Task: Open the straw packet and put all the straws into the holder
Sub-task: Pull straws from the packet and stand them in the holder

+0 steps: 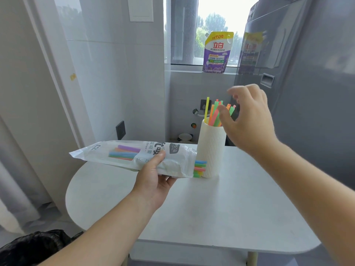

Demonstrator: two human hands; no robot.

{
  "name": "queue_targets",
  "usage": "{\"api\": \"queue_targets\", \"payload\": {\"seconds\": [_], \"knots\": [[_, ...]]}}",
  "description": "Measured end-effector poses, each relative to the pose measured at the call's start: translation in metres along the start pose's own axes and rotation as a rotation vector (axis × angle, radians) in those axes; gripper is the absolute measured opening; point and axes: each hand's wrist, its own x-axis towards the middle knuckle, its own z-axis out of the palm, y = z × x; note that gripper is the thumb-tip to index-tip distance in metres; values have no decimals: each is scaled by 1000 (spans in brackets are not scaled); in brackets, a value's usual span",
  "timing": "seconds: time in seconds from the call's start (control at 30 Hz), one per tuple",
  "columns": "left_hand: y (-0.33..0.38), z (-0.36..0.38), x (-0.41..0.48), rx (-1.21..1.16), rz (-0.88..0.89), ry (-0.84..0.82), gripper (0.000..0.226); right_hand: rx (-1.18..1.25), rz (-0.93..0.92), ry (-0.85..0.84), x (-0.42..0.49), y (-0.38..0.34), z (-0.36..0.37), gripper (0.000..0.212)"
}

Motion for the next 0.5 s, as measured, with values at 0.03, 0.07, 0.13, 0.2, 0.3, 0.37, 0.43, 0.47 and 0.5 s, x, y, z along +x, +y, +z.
{"api": "queue_targets", "payload": {"seconds": [0.03, 0.07, 0.13, 0.2, 0.3, 0.37, 0.43, 0.47, 0.5], "knots": [[0, 0, 0, -4, -2, 0, 18, 51, 5, 43, -12, -7, -1, 26], [0, 1, 0, -8, -3, -1, 18, 96, 53, 18, -25, -14, -2, 20], [1, 1, -1, -7, 5, -3, 17, 154, 261, -226, -50, -25, 0, 24], [0, 1, -1, 13, 17, -14, 20, 288, 513, -493, -71, -31, 6, 32], [-2, 3, -1, 57, 51, -41, 29, 675, 829, -525, -90, -31, 15, 27], [-1, 4, -1, 76, 81, -63, 35, 852, 915, -461, -95, -30, 18, 19], [1, 5, -1, 84, 101, -82, 37, 929, 952, -424, -98, -26, 19, 15], [1, 5, -1, 86, 107, -87, 38, 953, 966, -408, -99, -25, 19, 13], [2, 5, 0, 88, 112, -85, 38, 971, 981, -391, -99, -24, 19, 12]]}}
